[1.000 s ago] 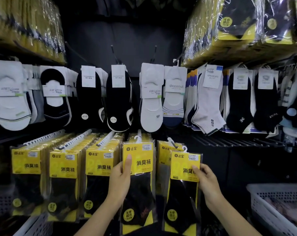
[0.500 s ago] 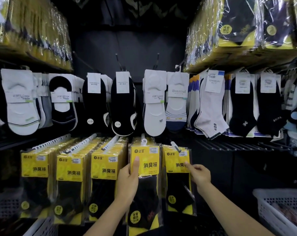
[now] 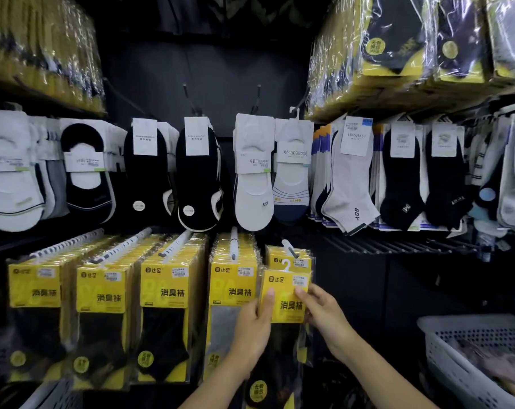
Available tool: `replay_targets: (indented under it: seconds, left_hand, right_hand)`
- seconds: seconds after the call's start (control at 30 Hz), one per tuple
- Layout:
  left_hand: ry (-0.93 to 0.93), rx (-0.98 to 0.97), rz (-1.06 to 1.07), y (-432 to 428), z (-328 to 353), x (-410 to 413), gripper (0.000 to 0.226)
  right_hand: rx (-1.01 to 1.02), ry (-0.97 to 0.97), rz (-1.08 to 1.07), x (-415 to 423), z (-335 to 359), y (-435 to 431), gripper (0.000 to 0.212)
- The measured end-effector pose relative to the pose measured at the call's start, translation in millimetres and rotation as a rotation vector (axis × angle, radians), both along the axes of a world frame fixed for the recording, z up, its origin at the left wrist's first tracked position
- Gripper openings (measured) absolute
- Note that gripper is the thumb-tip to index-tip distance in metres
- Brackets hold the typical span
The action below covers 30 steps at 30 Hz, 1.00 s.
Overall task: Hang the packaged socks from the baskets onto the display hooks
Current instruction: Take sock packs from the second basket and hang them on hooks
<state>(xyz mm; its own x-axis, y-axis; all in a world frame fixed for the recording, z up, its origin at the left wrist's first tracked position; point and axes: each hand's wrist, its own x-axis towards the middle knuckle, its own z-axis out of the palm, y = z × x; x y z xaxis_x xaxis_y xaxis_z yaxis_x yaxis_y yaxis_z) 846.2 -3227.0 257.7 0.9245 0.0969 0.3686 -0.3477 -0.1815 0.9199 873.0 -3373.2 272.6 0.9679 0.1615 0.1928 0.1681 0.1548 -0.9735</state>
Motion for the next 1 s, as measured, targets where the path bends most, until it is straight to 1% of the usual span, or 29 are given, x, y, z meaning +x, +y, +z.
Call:
replay_targets:
  seconds: [0.07,0.13,0.2,0.3,0.4,0.47,0.53,0.6,0.7,0.77,0.9,1.0]
  left_hand:
    - [0.024,-0.006,-0.027,-7,-3,3,0.035]
    - [0.046,0.001,-0.034,-11,-3,6,0.036]
    - [0.089,-0.009,-0.064,-11,-3,7,0.036]
    - [0.111,-0.061,-0.097,-11,0,8,0.043]
    - [0.105,-0.126,-0.072,-12,0,13,0.044]
    - [0.112,-0.131,-0.061,-13,0,16,0.048]
    - [0.126,-0.123,-0.068,-15,1,20,0.048]
    - [0.148,-0.113,-0.082,-17,1,28,0.049]
    - [0.190,-0.126,-0.085,-23,5,38,0.060]
    - [0.207,-0.136,-0.074,-26,5,44,0.065]
    - [0.190,-0.085,-0.047,-26,-1,48,0.069]
    - [0.197,-0.018,-0.050,-23,-17,39,0.066]
  right_hand:
    - [0.010,0.010,-0.090,1,-5,-7,0.021]
    - [0.030,0.015,-0.208,6,-8,-16,0.019]
    - [0.040,-0.005,-0.276,12,-7,-23,0.016]
    - [0.019,-0.063,-0.295,22,1,-23,0.010]
    - [-0.028,-0.113,-0.265,35,9,-17,0.009]
    - [-0.056,-0.121,-0.246,44,11,-12,0.008]
    - [-0.063,-0.108,-0.255,53,10,-8,0.007]
    - [-0.060,-0.086,-0.319,63,7,-5,0.007]
    - [-0.064,0.015,-0.472,77,3,-2,0.027]
    - [-0.071,0.072,-0.512,84,-1,0,0.033]
    - [-0.081,0.134,-0.569,84,-17,-2,0.030]
    - [-0.095,0.132,-0.563,68,-34,-9,0.028]
